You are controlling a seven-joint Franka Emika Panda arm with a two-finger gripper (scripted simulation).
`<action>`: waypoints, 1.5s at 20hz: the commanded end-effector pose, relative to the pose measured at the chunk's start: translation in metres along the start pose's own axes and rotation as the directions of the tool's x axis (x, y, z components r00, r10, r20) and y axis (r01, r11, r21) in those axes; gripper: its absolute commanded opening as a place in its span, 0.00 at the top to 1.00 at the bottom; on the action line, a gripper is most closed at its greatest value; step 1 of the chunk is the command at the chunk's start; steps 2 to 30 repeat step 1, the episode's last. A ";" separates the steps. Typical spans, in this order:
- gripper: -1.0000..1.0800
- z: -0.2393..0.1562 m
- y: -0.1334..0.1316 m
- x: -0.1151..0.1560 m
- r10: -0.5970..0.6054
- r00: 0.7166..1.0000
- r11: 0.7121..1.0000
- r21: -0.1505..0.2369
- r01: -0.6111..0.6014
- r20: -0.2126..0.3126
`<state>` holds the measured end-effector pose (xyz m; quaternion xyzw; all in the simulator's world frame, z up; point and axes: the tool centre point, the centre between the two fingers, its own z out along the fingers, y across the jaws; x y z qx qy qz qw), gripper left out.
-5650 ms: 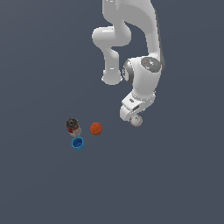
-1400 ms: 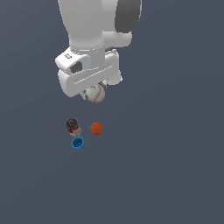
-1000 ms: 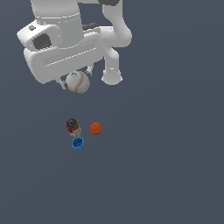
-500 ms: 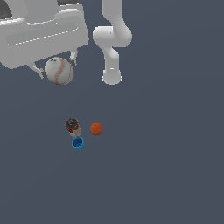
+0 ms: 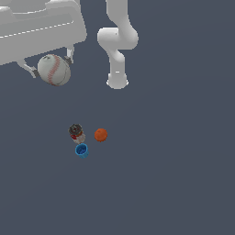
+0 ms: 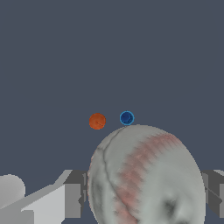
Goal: Pick up a designated object from a clutter of objects.
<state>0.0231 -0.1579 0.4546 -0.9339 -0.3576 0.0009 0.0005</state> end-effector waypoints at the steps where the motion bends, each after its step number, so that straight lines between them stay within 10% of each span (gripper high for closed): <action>1: 1.00 -0.002 0.001 0.000 0.000 1.000 1.000 -0.002 0.000 -0.001; 30: 1.00 -0.002 0.001 0.000 0.000 1.000 1.000 -0.002 0.000 -0.001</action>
